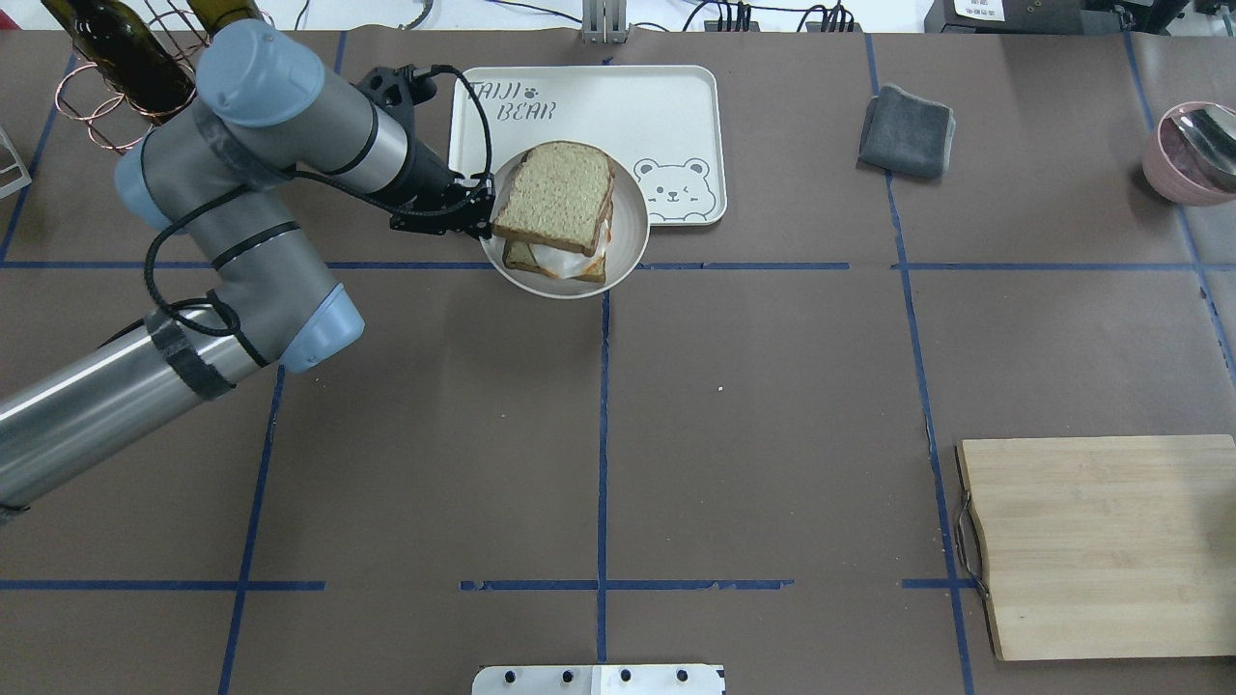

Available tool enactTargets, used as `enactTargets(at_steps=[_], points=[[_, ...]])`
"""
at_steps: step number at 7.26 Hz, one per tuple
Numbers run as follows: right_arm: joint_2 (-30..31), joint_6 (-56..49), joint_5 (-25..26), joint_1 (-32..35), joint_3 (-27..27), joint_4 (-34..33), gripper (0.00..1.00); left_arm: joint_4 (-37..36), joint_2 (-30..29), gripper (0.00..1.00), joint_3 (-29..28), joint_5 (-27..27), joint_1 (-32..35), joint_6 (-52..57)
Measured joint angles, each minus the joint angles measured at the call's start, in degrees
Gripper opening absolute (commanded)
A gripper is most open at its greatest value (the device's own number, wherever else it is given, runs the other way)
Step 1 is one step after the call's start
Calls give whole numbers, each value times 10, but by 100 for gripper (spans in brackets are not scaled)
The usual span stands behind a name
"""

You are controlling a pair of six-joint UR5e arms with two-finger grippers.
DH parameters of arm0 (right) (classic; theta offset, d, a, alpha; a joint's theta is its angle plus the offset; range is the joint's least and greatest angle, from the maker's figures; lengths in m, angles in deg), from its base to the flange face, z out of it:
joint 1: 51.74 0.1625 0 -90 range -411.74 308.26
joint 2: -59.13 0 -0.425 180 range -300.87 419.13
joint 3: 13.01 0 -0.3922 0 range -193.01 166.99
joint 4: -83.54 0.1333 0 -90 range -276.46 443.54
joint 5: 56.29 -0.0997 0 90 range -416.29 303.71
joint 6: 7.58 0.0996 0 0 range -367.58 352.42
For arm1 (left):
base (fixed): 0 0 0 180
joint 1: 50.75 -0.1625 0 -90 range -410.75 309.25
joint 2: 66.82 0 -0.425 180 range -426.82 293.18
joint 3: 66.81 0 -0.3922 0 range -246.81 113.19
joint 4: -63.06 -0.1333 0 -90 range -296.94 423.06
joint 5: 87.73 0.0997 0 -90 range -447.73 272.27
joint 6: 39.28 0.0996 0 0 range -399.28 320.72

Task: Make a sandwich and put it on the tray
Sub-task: 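Lift the plate with the left gripper and lower it onto the tray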

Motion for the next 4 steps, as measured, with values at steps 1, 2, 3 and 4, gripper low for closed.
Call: enactTargets(at_steps=[1, 2, 3, 4], points=[[0, 0, 0, 3, 0, 0, 100, 0, -39, 0, -53, -1, 12, 7], [0, 0, 0, 6, 0, 0, 100, 1, -76, 0, -108, -2, 21, 14], [0, -1, 0, 9, 1, 0, 100, 5, -115, 0, -168, -3, 28, 17], [-1, -1, 0, 11, 1, 1, 100, 21, -144, 0, -224, -3, 34, 19]])
